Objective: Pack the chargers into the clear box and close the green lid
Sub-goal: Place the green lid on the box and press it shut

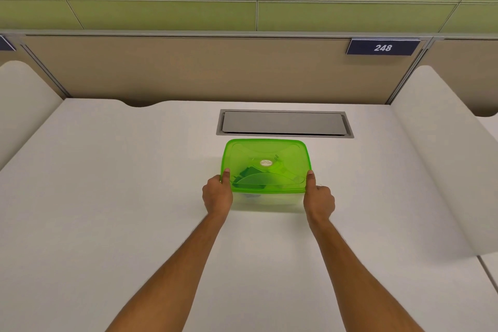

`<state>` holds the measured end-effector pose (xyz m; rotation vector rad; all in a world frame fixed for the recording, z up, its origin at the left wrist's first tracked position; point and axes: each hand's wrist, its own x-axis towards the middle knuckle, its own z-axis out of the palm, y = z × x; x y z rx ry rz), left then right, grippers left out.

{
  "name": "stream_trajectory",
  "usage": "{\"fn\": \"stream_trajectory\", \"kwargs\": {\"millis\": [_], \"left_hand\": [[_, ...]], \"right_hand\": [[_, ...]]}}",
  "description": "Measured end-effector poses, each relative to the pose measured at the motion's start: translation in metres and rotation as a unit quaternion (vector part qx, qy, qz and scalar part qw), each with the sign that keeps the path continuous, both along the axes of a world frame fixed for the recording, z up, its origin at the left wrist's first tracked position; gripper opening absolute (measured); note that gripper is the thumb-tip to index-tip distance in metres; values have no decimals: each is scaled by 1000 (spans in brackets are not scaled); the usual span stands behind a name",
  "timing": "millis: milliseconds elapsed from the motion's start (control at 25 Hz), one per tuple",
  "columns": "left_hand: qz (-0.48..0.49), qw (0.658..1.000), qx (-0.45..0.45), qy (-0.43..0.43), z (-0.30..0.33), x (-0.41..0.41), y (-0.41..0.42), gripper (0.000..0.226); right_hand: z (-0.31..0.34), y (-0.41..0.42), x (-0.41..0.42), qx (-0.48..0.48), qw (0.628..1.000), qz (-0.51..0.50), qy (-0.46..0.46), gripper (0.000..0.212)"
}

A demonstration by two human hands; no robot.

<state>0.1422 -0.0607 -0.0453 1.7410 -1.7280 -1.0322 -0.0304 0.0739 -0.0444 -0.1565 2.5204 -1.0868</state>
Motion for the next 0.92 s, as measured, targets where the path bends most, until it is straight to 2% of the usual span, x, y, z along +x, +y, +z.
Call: {"fn": "stream_trajectory", "kwargs": {"millis": [160, 240, 320, 400, 720, 800, 920], "left_hand": [[3, 1000, 2, -1, 0, 0, 1, 54], [9, 1000, 1, -5, 0, -1, 2, 55], [12, 1000, 1, -5, -1, -2, 2, 55], [5, 1000, 0, -6, -1, -1, 2, 55], [-9, 1000, 1, 14, 1, 2, 0, 53], [-10, 1000, 2, 15, 0, 3, -2, 53], [-40, 999, 19, 1, 1, 7, -8, 53]], "right_hand": [[1, 3, -2, 15, 1000, 17, 5, 68], [2, 7, -8, 3, 996, 65, -60, 67], [7, 11, -12, -70, 978, 99, -170, 58], [9, 14, -15, -120, 963, 100, -220, 48], [-6, 13, 5, -272, 944, 9, -187, 49], [-5, 16, 0, -247, 953, 30, -171, 51], [16, 18, -26, -100, 961, 145, -213, 49]]}}
